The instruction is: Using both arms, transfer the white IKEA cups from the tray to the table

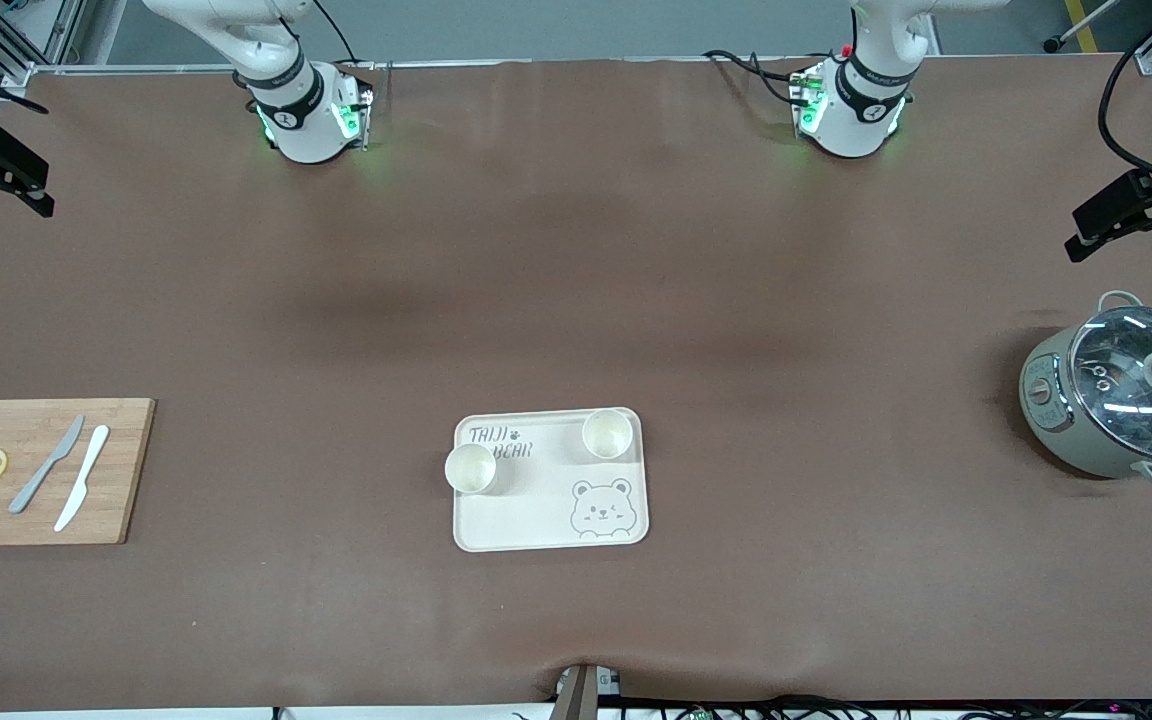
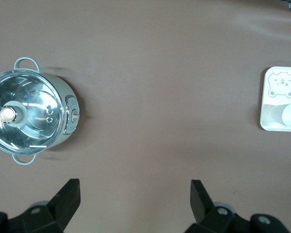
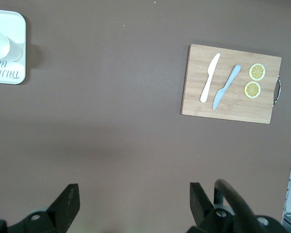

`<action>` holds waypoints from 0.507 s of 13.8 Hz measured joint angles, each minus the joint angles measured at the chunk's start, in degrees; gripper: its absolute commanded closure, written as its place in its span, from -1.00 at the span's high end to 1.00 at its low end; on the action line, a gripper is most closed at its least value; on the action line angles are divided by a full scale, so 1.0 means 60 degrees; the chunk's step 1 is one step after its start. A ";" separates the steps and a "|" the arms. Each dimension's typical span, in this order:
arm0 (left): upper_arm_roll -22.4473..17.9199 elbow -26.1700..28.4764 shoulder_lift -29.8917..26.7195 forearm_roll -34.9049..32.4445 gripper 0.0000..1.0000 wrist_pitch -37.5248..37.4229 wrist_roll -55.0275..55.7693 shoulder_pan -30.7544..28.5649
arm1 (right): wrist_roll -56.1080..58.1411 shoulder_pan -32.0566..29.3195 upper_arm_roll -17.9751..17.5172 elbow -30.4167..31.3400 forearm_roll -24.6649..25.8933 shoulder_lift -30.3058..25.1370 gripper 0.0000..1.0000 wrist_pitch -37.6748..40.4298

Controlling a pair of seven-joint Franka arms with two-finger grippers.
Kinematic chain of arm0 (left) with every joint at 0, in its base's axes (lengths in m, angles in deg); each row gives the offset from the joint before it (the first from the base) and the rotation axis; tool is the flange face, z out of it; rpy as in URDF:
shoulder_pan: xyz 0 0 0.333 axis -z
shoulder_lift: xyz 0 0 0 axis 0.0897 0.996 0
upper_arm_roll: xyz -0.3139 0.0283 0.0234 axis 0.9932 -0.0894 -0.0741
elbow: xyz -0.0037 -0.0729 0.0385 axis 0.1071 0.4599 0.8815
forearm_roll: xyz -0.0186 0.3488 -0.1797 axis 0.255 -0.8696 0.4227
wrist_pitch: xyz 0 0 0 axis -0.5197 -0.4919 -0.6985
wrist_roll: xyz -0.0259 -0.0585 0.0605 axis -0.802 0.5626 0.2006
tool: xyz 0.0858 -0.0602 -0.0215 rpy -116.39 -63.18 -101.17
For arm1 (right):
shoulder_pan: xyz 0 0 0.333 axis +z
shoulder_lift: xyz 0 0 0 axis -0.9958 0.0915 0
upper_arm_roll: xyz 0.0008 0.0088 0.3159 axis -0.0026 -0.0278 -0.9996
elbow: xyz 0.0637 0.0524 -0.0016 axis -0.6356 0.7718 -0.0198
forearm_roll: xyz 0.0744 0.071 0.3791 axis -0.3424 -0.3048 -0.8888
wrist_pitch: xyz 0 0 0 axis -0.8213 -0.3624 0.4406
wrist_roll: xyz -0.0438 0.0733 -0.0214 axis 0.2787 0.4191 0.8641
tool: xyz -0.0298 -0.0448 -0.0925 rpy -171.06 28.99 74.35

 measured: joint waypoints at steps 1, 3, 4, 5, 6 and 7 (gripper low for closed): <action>0.0003 0.0000 0.0000 0.0000 1.00 0.0000 0.0000 0.0002 | 0.0000 0.0000 0.0000 0.0000 0.0000 0.0008 1.00 0.0013; 0.0011 0.0000 0.0000 0.0000 1.00 -0.0005 0.0000 0.0004 | 0.0001 0.0000 -0.0001 0.0000 0.0000 0.0026 1.00 0.0029; 0.0011 0.0000 0.0000 0.0000 1.00 -0.0005 0.0000 0.0004 | 0.0001 0.0000 -0.0004 0.0000 -0.0004 0.0052 1.00 0.0032; 0.0011 0.0000 0.0000 0.0000 1.00 -0.0008 0.0000 0.0004 | 0.0001 0.0000 -0.0007 0.0000 -0.0048 0.0085 1.00 0.0032; 0.0011 0.0003 0.0000 0.0000 1.00 -0.0017 0.0000 0.0004 | 0.0001 0.0000 -0.0006 0.0000 -0.0149 0.0119 1.00 0.0032; 0.0013 0.0013 0.0002 0.0000 1.00 -0.0026 0.0000 0.0004 | 0.0001 0.0000 -0.0005 0.0000 -0.0207 0.0145 1.00 0.0032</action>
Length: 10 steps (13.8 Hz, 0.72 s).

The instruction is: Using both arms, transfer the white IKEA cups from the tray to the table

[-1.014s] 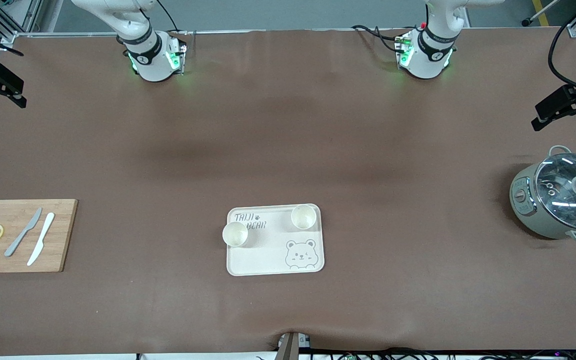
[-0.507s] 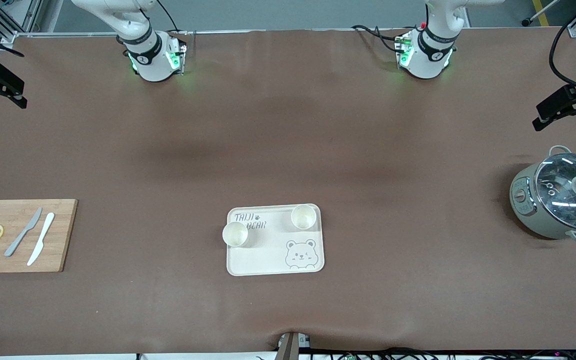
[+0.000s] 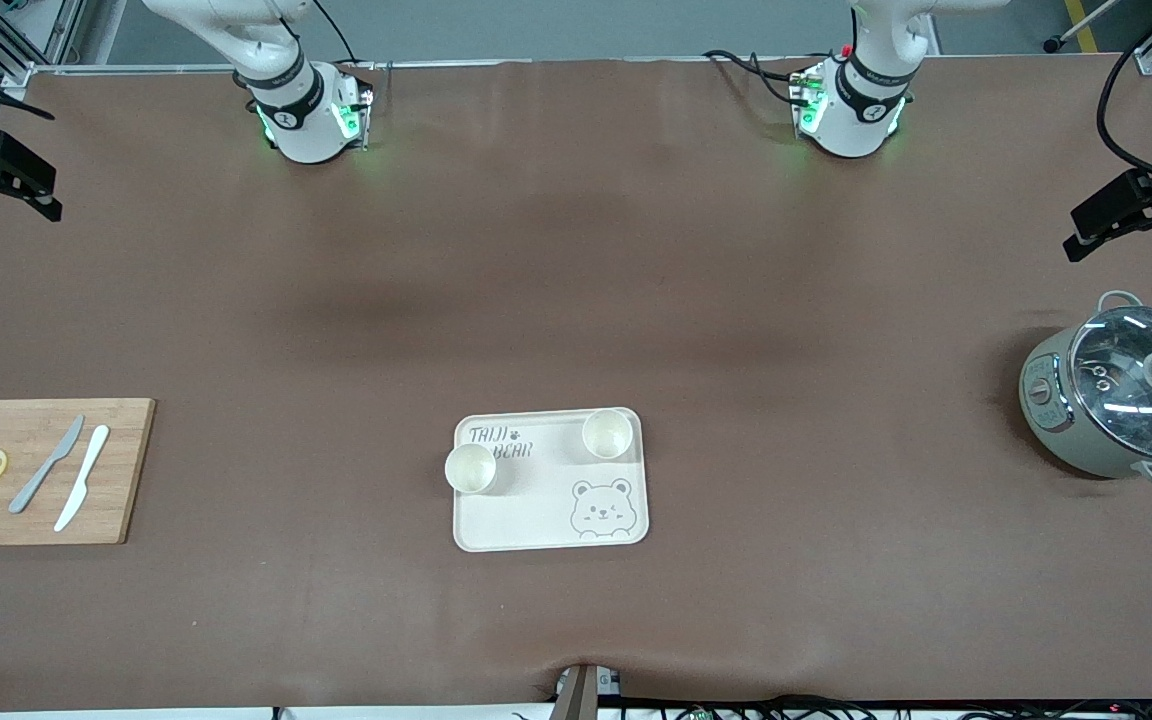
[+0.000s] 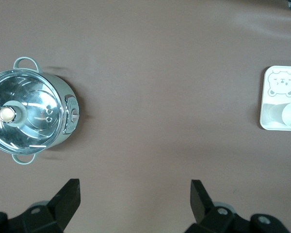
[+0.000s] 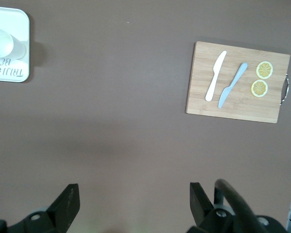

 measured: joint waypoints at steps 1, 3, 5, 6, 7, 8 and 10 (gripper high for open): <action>0.0006 0.0013 0.0006 0.0000 1.00 -0.0006 0.0000 0.0004 | 0.0000 0.0000 0.0002 0.0000 -0.0017 0.0015 1.00 0.0000; 0.0019 0.0046 0.0032 0.0000 1.00 -0.0009 0.0000 0.0031 | 0.0000 0.0000 0.0004 -0.0001 -0.0028 0.0018 1.00 0.0000; 0.0028 0.0068 0.0069 0.0000 1.00 -0.0019 0.0000 0.0040 | 0.0000 -0.0001 0.0004 -0.0001 -0.0031 0.0018 1.00 0.0000; 0.0028 0.0077 0.0090 0.0000 1.00 -0.0020 0.0000 0.0040 | 0.0000 -0.0002 0.0005 -0.0002 -0.0031 0.0018 1.00 0.0000; 0.0029 0.0080 0.0108 0.0000 1.00 -0.0033 0.0000 0.0040 | 0.0000 -0.0002 0.0005 -0.0002 -0.0033 0.0018 1.00 0.0000; 0.0030 0.0082 0.0118 0.0000 1.00 -0.0081 0.0000 0.0041 | 0.0000 -0.0002 0.0005 -0.0002 -0.0034 0.0018 1.00 0.0000; 0.0042 0.0084 0.0123 0.0000 1.00 -0.0175 0.0000 0.0065 | 0.0000 -0.0002 0.0005 -0.0002 -0.0038 0.0018 1.00 0.0001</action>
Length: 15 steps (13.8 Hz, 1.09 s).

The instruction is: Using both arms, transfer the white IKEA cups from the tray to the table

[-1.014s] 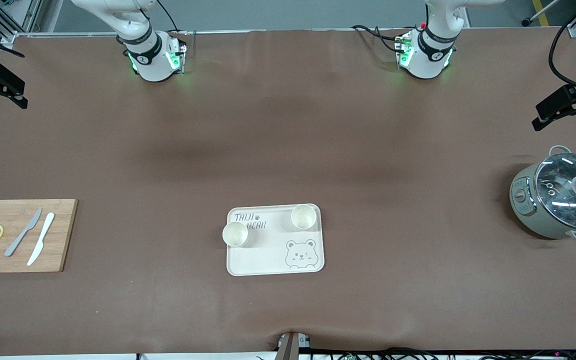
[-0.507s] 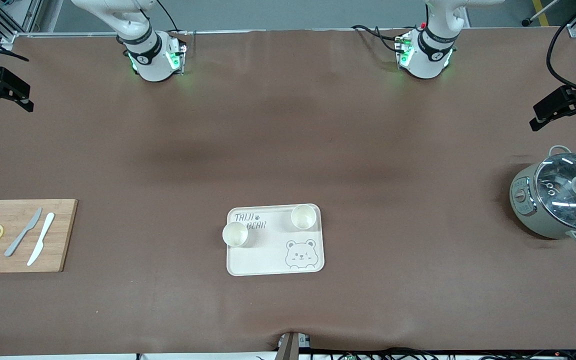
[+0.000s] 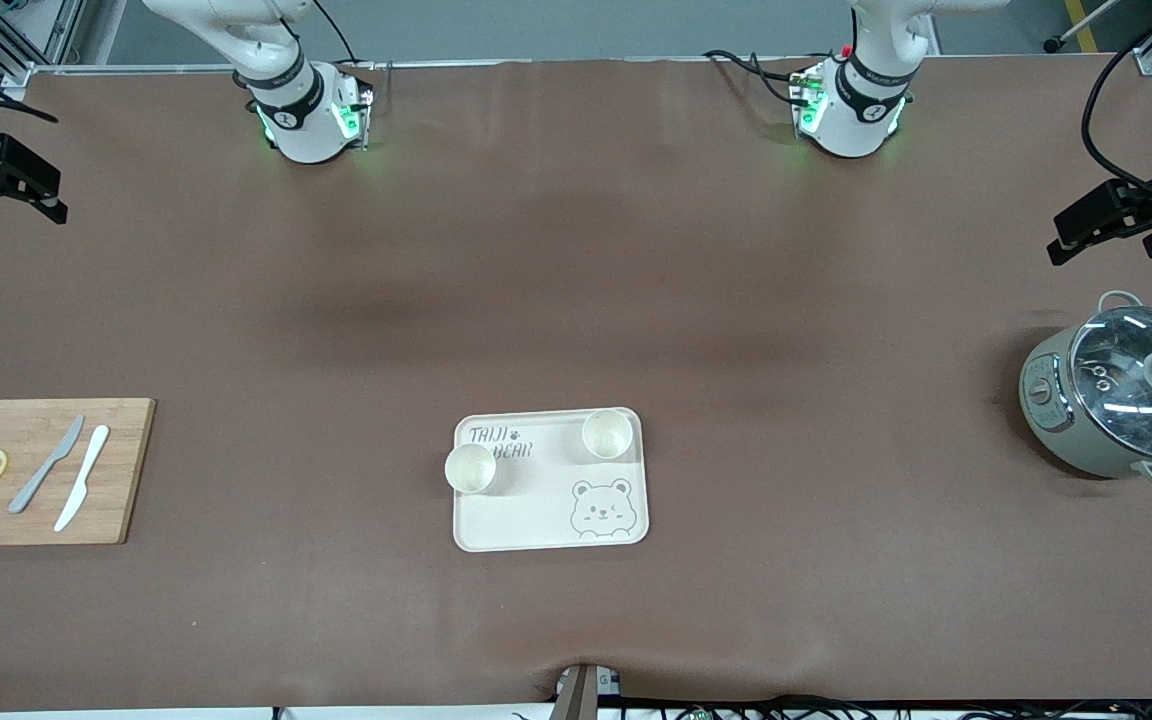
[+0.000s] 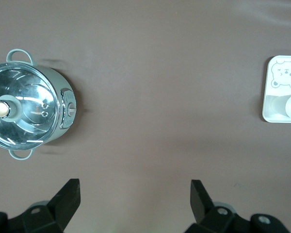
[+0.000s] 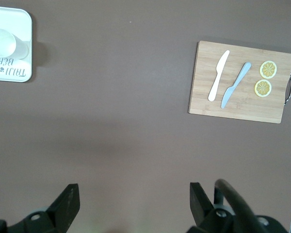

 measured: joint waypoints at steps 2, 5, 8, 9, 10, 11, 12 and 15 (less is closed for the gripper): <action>0.0055 0.0026 0.0067 0.0010 1.00 -0.0025 0.0129 0.0111 | 0.0000 0.0000 0.0000 -0.0001 -0.0003 0.0000 1.00 0.0001; 0.0195 0.0045 0.0545 0.0012 1.00 0.0112 0.1220 0.0674 | 0.0000 0.0000 0.0000 -0.0005 -0.0006 0.0000 1.00 0.0004; 0.0251 0.0051 0.1169 0.0012 1.00 0.0681 0.2494 0.1349 | 0.0000 0.0000 0.0000 -0.0005 -0.0011 0.0000 1.00 0.0006; 0.0256 0.0050 0.1371 0.0012 1.00 0.0898 0.2883 0.1562 | 0.0000 0.0001 -0.0002 -0.0005 -0.0015 0.0000 1.00 0.0007; 0.0263 0.0048 0.1559 0.0012 1.00 0.1138 0.3283 0.1744 | 0.0000 0.0002 -0.0005 -0.0006 -0.0023 0.0001 1.00 0.0008; 0.0269 0.0048 0.1724 0.0048 1.00 0.1347 0.3643 0.1877 | 0.0000 0.0003 -0.0008 -0.0006 -0.0046 0.0007 1.00 0.0008; 0.0270 0.0047 0.1883 0.0132 1.00 0.1531 0.3945 0.1986 | 0.0000 0.0005 -0.0011 -0.0004 -0.0168 0.0036 1.00 0.0013; 0.0275 0.0046 0.2428 0.0205 1.00 0.2187 0.4687 0.2299 | -0.0206 0.0037 -0.0051 -0.0002 -0.1097 0.0351 1.00 -0.0012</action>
